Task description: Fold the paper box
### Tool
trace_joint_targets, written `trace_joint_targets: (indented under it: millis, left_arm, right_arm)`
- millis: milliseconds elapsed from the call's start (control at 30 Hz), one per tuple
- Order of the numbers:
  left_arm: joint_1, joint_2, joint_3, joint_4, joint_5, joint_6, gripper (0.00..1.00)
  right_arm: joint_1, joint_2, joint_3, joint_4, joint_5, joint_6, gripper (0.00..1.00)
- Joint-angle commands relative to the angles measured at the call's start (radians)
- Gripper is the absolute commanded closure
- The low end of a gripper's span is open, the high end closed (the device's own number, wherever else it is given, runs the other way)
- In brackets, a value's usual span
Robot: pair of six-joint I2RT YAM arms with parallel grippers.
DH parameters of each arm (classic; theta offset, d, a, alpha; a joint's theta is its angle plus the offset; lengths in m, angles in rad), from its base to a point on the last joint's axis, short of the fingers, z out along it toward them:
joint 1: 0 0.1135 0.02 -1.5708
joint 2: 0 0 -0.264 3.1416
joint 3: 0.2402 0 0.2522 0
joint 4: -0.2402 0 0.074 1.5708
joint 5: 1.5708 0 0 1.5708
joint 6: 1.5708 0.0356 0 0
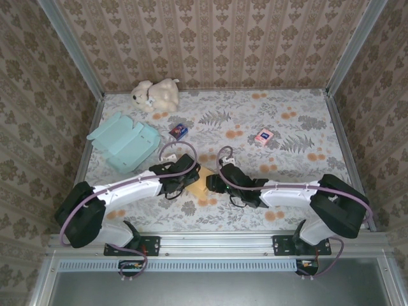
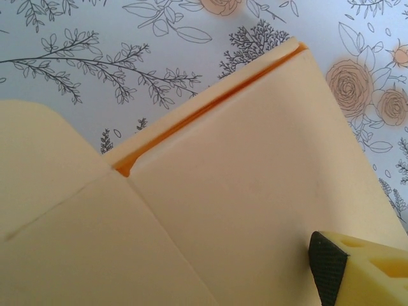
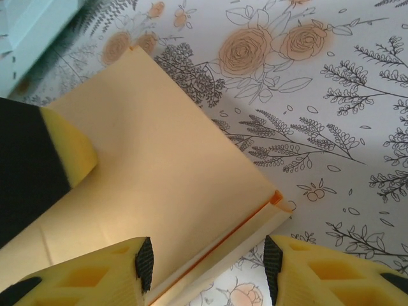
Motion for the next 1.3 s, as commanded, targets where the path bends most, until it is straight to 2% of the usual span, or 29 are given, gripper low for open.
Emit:
trace_joint_targets:
  millis: [0,167,267,400,500,633,833,967,1067,1267]
  left_arm:
    - [-0.009,-0.012,-0.032,-0.025,-0.02,-0.021,0.19]
    - [-0.013,-0.024,-0.068,-0.001,-0.03,-0.028,0.18]
    - [-0.014,-0.033,-0.08,-0.007,-0.036,-0.031,0.13]
    - [-0.005,-0.081,-0.057,-0.124,-0.083,-0.054,0.04]
    - [0.016,-0.145,-0.036,-0.191,-0.098,-0.029,0.0]
    - [0.067,-0.202,-0.056,-0.14,-0.078,0.076,0.0]
    - [0.189,-0.184,-0.117,0.041,0.077,0.215,0.0]
    - [0.217,-0.198,-0.147,0.154,0.131,0.283,0.0]
    - [0.216,-0.222,-0.115,0.109,0.098,0.298,0.0]
    - [0.219,-0.259,-0.075,-0.001,0.053,0.24,0.0]
  right_arm:
    - [0.003,0.044,0.033,0.032,0.036,0.009,0.48]
    - [0.0,0.11,0.05,0.033,0.028,0.006,0.48]
    - [0.0,0.133,0.05,0.034,0.036,0.001,0.49]
    - [-0.001,0.138,0.05,0.022,0.049,-0.022,0.49]
    - [-0.007,0.133,0.05,0.007,0.052,-0.049,0.49]
    - [-0.032,0.124,0.06,-0.026,0.027,-0.116,0.49]
    - [-0.099,0.127,0.103,-0.098,-0.077,-0.218,0.49]
    - [-0.128,0.133,0.125,-0.125,-0.127,-0.273,0.49]
    - [-0.136,0.143,0.135,-0.13,-0.152,-0.298,0.49]
    - [-0.138,0.174,0.152,-0.132,-0.207,-0.314,0.49]
